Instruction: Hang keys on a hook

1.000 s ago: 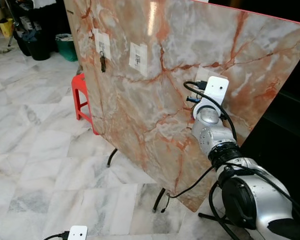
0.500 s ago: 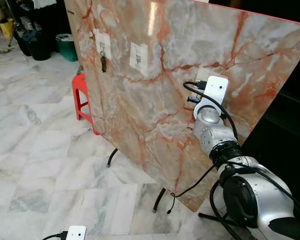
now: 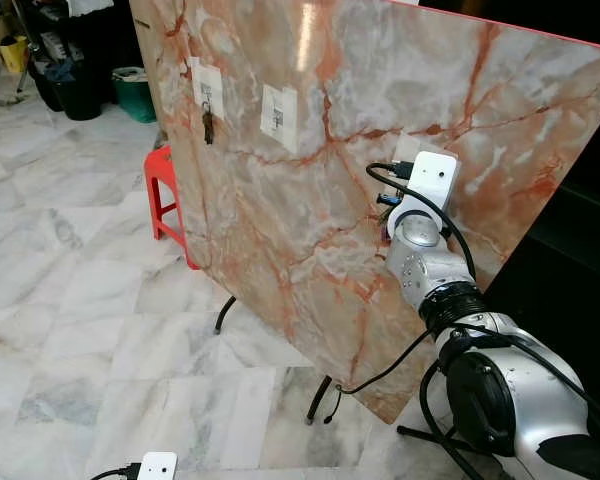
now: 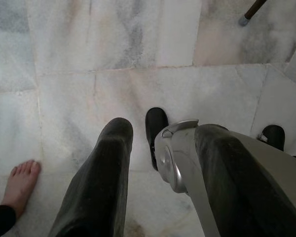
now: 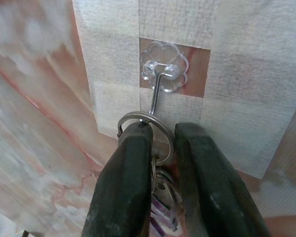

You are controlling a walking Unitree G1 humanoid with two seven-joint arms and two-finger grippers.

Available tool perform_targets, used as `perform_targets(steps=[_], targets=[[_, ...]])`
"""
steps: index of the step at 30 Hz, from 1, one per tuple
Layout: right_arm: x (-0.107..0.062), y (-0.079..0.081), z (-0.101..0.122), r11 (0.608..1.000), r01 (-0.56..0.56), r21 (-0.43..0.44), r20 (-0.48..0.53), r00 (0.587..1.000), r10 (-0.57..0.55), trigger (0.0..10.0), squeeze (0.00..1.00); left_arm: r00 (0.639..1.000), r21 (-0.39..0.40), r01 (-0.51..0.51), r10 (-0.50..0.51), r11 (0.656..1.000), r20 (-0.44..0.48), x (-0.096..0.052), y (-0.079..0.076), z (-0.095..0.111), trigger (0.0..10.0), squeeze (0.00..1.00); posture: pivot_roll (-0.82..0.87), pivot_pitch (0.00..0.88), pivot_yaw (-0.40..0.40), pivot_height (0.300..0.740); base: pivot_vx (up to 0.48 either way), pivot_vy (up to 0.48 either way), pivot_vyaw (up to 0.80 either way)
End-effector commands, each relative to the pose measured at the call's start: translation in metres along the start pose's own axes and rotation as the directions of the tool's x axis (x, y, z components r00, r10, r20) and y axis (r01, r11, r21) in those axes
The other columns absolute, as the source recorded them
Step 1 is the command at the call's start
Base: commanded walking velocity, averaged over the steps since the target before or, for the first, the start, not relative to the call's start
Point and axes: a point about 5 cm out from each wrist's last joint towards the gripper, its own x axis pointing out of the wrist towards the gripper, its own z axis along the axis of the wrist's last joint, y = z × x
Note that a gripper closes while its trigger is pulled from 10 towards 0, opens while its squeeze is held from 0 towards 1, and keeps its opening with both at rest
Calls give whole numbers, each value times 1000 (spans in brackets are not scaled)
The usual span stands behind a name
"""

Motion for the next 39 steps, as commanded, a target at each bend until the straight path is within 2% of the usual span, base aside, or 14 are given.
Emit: perform_targets(steps=[1, 5, 12, 19, 27, 31, 33, 34, 39], targets=[[3, -11, 8, 1000, 29, 4, 35, 999, -29, 10000, 0, 1000, 4, 4, -4, 1000, -19, 0, -1, -3, 10000, 0, 56, 0, -83, 740, 0, 0, 0], [3, -17, 2, 999, 38, -20, 33, 999, -37, 10000, 0, 1000, 2, -1, 1, 1000, -25, -2, 4, -7, 10000, 0, 56, 0, -83, 740, 0, 0, 0], [2, -24, -2, 998, 48, -29, 37, 998, -47, 10000, 0, 1000, 2, -1, 1, 1000, -27, -2, 5, -8, 10000, 0, 48, 0, -76, 740, 0, 0, 0], [1, -31, -6, 996, 58, -64, 46, 997, -55, 10000, 0, 1000, 16, 27, -27, 999, -9, 3, -18, 5, 10000, 0, 42, 0, -68, 740, 0, 0, 0], [-4, -34, -7, 999, 30, -22, 67, 997, -29, 10000, 0, 999, 22, 31, -31, 999, -8, 3, -20, 6, 10000, 0, 38, 0, -62, 740, 0, 0, 0], [-7, -33, -10, 999, -2, -34, 68, 998, 5, 10000, 0, 1000, 22, 24, -24, 999, -11, 2, -13, 3, 10000, 0, 37, 0, -60, 740, 0, 0, 0], [-9, -34, -13, 999, -11, -43, 65, 998, 14, 10000, 0, 1000, 20, 17, -17, 1000, -16, 0, -5, -3, 10000, 0, 34, 0, -60, 740, 0, 0, 0], [-11, -35, -16, 998, -17, -55, 57, 998, 21, 10000, 0, 1000, 19, 12, -12, 1000, -27, -4, 1, -13, 10000, 0, 34, 0, -60, 740, 0, 0, 0], [-14, -39, -20, 998, -33, -51, 48, 998, 36, 10000, 0, 999, 17, 5, -4, 1000, -40, -9, 10, -24, 10000, 0, 29, 0, -57, 740, 0, 0, 0]])
